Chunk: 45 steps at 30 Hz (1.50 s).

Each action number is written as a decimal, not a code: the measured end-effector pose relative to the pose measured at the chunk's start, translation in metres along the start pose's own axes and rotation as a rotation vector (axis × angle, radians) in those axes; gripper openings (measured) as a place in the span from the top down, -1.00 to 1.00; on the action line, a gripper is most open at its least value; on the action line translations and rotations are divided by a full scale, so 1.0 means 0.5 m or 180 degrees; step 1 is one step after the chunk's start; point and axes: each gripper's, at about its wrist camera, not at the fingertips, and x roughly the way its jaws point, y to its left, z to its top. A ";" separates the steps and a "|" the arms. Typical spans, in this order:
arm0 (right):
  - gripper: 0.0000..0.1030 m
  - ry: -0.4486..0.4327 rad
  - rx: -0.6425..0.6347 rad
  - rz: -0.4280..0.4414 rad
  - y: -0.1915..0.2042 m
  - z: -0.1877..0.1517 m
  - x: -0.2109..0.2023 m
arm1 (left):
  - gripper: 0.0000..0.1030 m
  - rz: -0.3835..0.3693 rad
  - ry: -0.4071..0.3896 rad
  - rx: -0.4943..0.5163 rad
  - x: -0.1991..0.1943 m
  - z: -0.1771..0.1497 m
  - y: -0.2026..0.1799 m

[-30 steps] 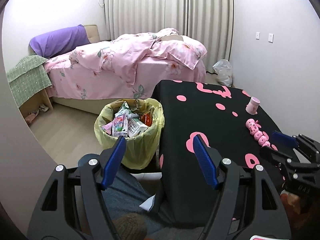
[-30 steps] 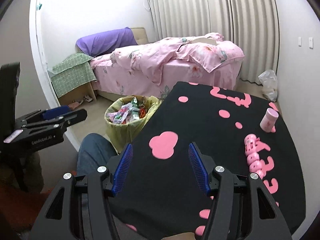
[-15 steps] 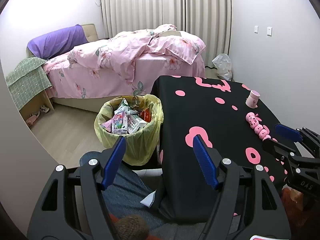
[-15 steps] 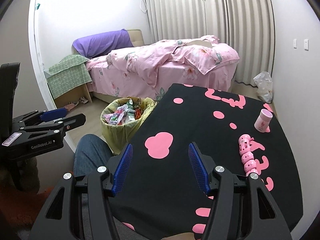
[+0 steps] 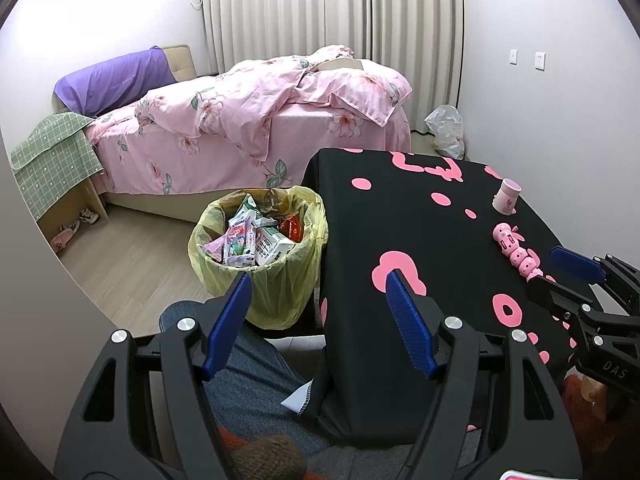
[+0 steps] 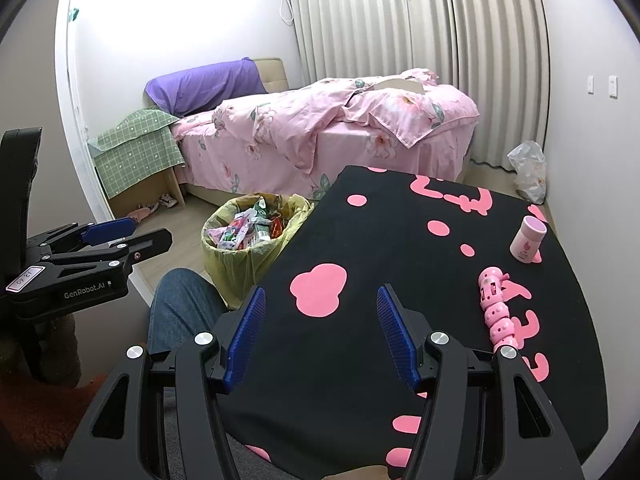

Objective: Collect trash

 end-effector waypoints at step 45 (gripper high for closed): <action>-0.07 0.0005 0.0008 -0.0002 -0.001 0.001 -0.001 | -0.28 -0.0032 0.0019 -0.0007 0.002 -0.014 -0.007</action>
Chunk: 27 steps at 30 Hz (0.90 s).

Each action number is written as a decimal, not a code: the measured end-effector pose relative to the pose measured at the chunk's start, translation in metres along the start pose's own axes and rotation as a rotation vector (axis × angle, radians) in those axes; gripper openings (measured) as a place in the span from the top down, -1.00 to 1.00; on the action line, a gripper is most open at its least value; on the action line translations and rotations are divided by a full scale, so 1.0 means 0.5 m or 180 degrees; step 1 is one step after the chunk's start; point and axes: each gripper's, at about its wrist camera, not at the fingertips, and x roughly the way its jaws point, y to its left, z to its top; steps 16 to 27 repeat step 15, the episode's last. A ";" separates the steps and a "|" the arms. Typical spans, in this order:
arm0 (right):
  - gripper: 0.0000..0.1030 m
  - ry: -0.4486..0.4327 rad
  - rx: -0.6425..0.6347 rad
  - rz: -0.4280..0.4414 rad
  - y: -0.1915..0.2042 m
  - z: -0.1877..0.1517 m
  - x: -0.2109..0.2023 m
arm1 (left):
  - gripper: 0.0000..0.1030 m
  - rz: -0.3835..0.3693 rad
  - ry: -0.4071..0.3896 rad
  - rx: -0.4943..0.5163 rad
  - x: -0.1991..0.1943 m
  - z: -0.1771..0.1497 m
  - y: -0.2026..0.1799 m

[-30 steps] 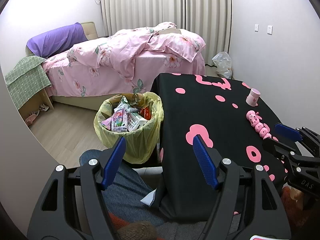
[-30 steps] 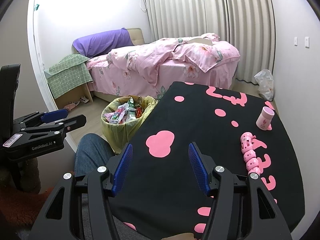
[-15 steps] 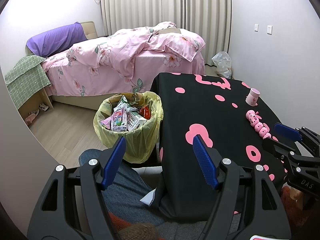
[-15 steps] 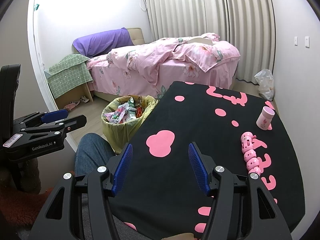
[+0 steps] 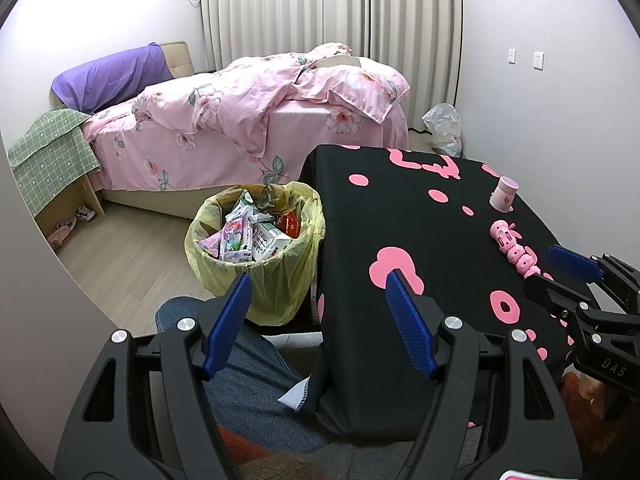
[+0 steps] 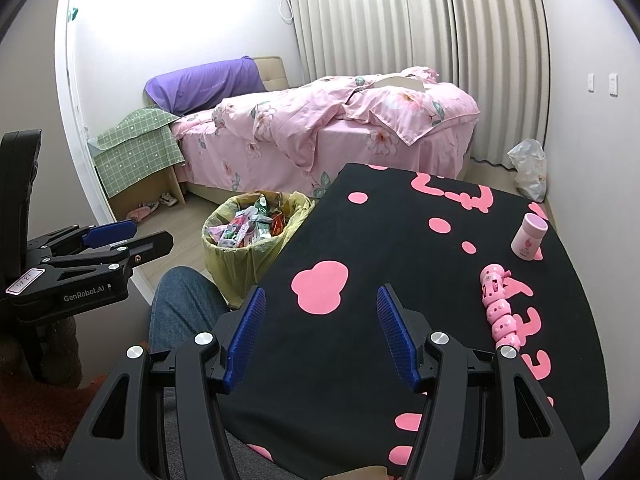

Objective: Collect trash

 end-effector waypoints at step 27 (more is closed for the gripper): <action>-0.07 0.0094 0.0232 -0.0030 -0.035 -0.014 0.022 | -0.28 -0.0211 0.0388 -0.0026 0.058 0.011 -0.012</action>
